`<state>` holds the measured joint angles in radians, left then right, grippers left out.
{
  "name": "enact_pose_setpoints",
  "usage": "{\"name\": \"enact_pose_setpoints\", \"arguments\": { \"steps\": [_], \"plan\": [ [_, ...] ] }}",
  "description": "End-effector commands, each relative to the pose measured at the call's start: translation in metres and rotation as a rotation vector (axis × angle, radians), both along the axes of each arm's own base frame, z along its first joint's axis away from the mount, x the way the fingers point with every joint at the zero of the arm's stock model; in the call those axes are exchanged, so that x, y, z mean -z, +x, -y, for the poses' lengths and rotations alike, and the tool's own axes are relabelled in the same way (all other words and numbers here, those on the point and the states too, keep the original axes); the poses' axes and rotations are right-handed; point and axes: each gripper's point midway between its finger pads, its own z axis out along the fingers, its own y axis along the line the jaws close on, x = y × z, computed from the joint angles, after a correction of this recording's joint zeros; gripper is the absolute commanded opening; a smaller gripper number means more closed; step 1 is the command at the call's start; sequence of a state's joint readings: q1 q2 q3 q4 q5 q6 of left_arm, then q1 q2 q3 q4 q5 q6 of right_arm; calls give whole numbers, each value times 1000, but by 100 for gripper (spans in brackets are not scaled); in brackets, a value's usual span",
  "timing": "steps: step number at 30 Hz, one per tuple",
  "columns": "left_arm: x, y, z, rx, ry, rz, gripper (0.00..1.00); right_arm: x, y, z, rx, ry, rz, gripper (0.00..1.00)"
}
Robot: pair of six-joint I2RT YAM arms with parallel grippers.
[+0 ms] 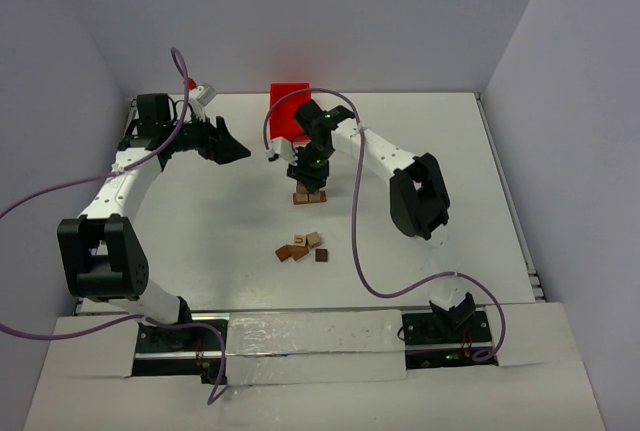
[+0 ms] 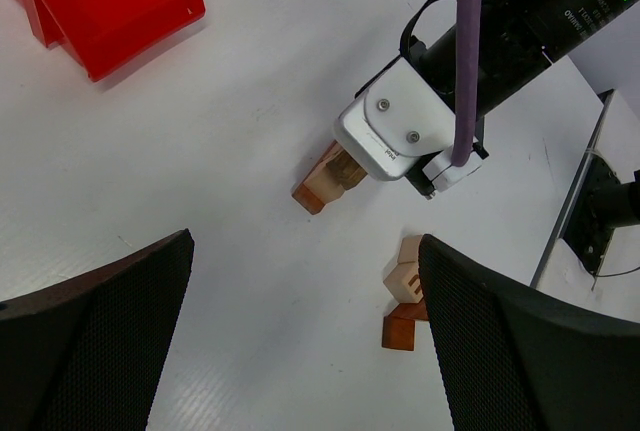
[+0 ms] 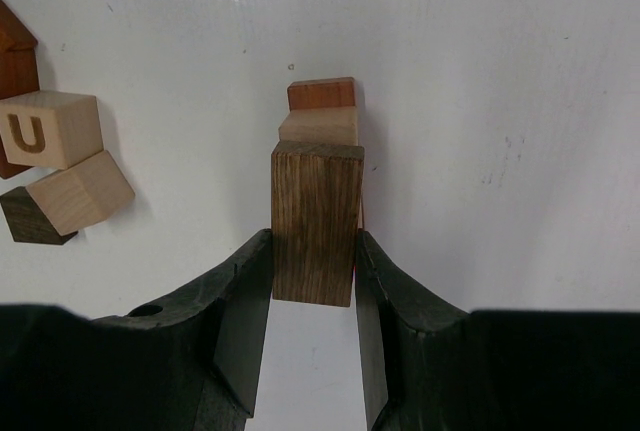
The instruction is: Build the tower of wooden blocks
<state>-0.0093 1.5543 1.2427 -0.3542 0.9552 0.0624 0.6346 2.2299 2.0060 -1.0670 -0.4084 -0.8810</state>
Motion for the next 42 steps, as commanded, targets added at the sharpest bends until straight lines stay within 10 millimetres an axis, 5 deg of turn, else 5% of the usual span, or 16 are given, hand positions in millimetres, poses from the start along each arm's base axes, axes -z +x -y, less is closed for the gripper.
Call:
{"name": "enact_pose_setpoints", "arguments": {
  "steps": [1, 42],
  "plan": [
    [-24, 9, 1, 26, -22, 80, 99, 4, 3, -11, -22, 18, 18, 17],
    [-20, 12, 2, 26, -28, 64, 99, 7, 6, -8, -72, -23, 53, 23]
  ]
}}
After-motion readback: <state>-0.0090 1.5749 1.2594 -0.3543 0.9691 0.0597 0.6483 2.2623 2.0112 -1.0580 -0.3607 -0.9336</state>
